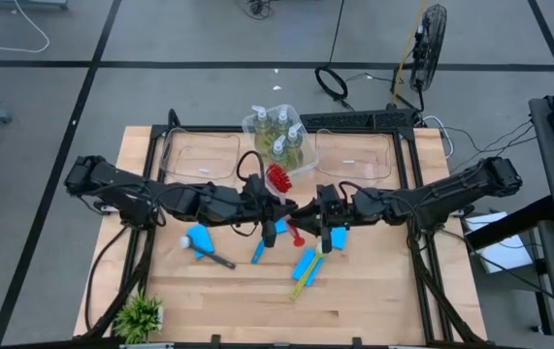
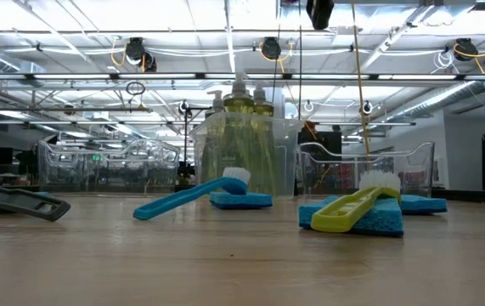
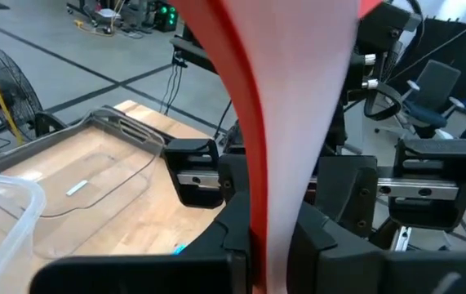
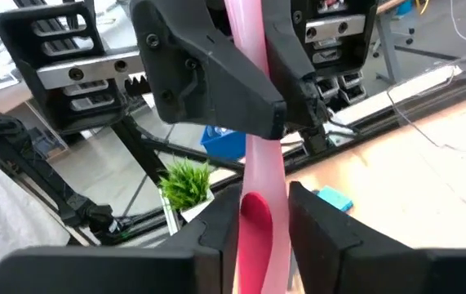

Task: Pick & Place Kitchen Sink Supplies
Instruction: Put the red cleaning brush into the left transparent bin

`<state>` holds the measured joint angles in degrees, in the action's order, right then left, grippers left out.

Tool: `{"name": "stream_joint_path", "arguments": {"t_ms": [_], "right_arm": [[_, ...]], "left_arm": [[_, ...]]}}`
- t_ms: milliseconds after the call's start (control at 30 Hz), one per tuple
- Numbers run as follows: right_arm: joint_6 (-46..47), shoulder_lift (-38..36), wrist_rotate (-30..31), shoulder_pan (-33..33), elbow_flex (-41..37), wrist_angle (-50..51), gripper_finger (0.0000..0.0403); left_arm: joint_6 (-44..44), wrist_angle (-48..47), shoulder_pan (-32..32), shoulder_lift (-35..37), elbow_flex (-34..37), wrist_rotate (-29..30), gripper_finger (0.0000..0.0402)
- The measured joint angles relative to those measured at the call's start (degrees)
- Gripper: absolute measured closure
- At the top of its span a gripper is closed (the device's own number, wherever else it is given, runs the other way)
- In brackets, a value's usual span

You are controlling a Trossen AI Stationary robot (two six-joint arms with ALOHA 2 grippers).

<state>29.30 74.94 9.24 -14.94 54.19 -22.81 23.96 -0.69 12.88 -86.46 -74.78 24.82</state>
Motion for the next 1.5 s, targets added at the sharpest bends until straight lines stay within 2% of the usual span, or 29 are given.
{"name": "stream_joint_path", "arguments": {"t_ms": [167, 267, 367, 500, 733, 867, 1000, 1267, 1333, 1500], "right_arm": [[0.23, -0.36, -2.79, -0.44, 0.13, 4.35, 0.0281], [0.76, -0.54, -1.88, -0.64, 0.13, 6.53, 0.0252], [0.81, -1.35, -1.62, -0.62, 0.09, 8.63, 0.0224], [0.69, -2.71, -3.64, -0.67, 0.09, 12.76, 0.0197], [1.07, -3.89, -5.09, -0.61, 0.09, 14.85, 0.0181], [1.06, -3.87, -4.98, -0.52, 0.09, 14.92, 0.0186], [1.05, -3.87, -4.85, 0.5, 0.09, 14.71, 0.0187], [1.54, -3.82, -3.06, 3.81, 0.09, 14.03, 0.019], [1.55, -3.82, -3.08, 4.55, 0.07, 14.03, 0.0192], [1.55, -3.82, -3.06, 5.98, 0.07, 14.02, 0.0192]], "left_arm": [[-0.31, -4.9, -0.34, 0.76, 0.26, 3.32, 0.0369], [1.47, -8.4, -0.15, 2.57, 0.12, 5.66, 0.0369], [2.78, -13.98, -0.01, 4.68, 0.11, 7.56, 0.0369], [3.38, -22.42, 0.03, 7.92, 0.11, 13.24, 0.0369], [12.61, -44.75, -1.63, 13.3, 0.13, 26.21, 0.0369], [15.55, -56.66, -5.95, 15.33, 0.05, 27.56, 0.0369], [9.55, -64.9, -12.75, 15.43, 0.07, 27.27, 0.0369], [-15.49, -76.27, -28.13, 14.09, 0.09, 24.5, 0.0369], [-20.57, -77.94, -31.22, 13.77, 0.04, 24.34, 0.0369], [-31.43, -76.9, -37.24, 13.56, 1.18, 19.59, 0.0369]]}}
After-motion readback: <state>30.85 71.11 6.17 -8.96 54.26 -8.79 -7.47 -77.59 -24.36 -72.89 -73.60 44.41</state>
